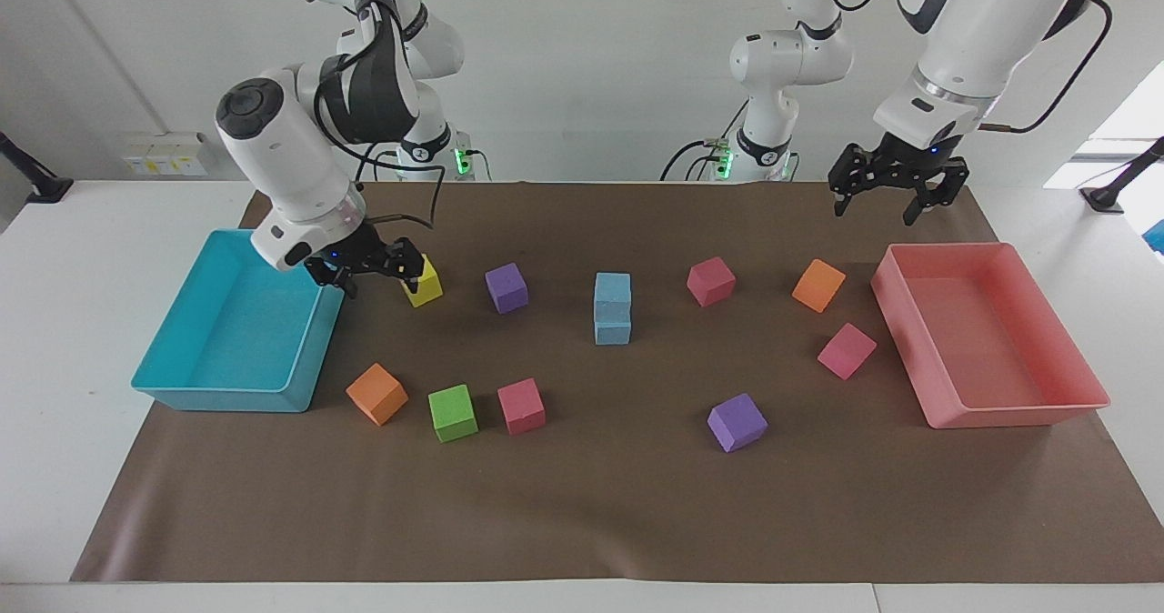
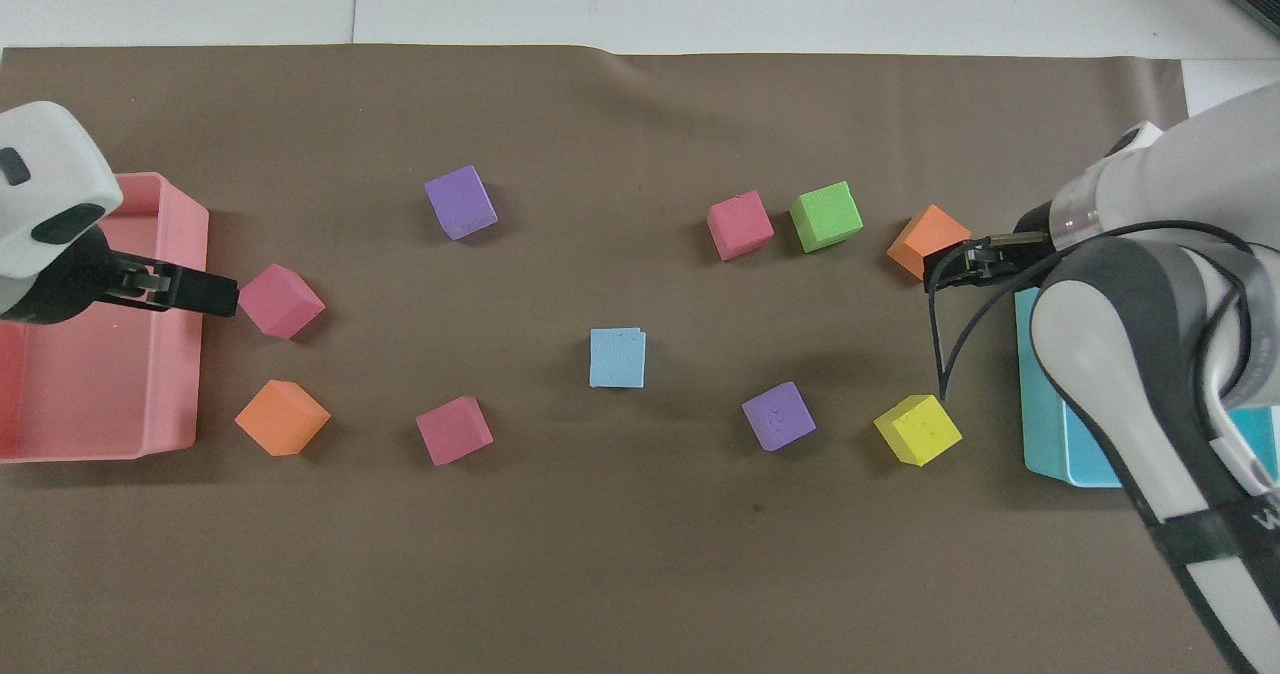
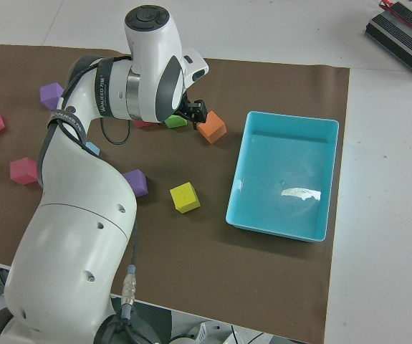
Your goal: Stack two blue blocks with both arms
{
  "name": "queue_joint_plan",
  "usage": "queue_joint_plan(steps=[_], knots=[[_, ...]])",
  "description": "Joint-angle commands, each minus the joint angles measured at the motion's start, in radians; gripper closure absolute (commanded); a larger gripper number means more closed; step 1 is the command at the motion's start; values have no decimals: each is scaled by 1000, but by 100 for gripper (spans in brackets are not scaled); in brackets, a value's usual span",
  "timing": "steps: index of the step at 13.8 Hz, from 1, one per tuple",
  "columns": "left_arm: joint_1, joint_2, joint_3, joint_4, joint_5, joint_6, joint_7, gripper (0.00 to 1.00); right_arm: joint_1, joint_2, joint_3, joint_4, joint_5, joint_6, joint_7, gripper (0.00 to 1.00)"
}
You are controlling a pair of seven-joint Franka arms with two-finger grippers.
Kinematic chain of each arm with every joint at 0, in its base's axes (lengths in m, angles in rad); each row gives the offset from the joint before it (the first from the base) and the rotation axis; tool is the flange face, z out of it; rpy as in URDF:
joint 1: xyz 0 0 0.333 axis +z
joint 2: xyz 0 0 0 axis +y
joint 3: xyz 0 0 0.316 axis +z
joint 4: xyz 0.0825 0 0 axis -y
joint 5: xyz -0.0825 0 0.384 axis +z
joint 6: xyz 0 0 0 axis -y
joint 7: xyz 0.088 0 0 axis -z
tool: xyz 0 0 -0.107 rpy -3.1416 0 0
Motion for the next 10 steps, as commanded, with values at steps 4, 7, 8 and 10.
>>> queue_joint_plan(steps=[4,7,8,10], knots=[[17,52,-13,60,-6,-50,6,0,-85,-139,1,56,-46,-188,16,0],[23,43,-12,62,-4,-52,5,0,-96,-139,-4,188,-98,-348,13,0],[46,41,-12,62,-3,-52,5,0,-94,-142,-4,205,-101,-383,13,0],[58,42,-12,62,-3,-39,9,0,-97,-179,-10,225,-100,-397,11,0]])
